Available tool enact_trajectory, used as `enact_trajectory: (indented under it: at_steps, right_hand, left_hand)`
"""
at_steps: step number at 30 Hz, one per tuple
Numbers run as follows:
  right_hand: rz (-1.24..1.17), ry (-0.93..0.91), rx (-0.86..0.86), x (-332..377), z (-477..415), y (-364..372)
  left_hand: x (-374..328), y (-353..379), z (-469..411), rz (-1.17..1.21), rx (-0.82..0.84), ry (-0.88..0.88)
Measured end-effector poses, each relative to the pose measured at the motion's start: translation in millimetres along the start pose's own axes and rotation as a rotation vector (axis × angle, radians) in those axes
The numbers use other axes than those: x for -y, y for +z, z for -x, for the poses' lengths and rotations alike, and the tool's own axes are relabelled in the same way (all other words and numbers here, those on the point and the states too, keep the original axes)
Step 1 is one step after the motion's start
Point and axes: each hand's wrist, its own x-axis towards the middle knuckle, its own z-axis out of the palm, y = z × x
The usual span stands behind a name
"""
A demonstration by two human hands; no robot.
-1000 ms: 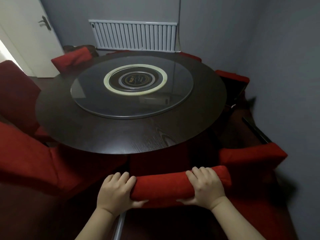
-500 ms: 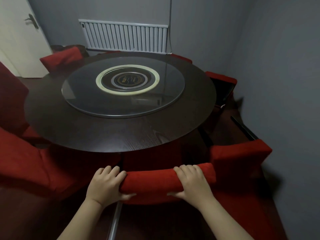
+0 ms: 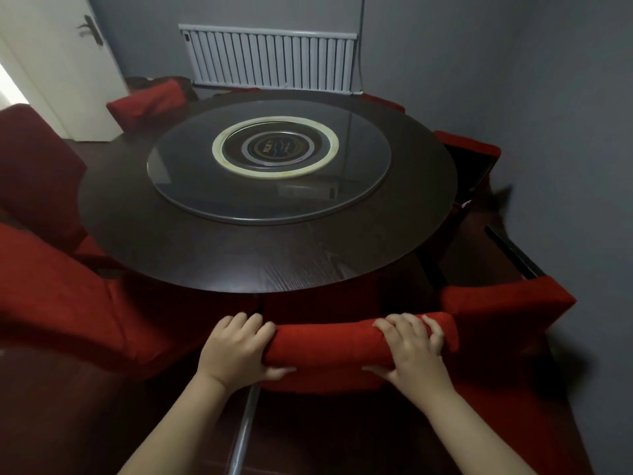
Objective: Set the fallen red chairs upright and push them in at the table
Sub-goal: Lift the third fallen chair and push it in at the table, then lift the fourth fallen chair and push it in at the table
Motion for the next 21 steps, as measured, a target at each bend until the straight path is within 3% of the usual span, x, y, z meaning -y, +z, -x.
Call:
enact_trajectory:
  at_steps: [14,21]
  right_hand:
    - [0.015,-0.002,0.046,8,10,1]
    - [0.041,0.03,0.164,15,8,-16]
  left_hand:
    - [2,9,11,-0.014,-0.018,0.019]
    - [1,-6,10,0.058,0.164,-0.031]
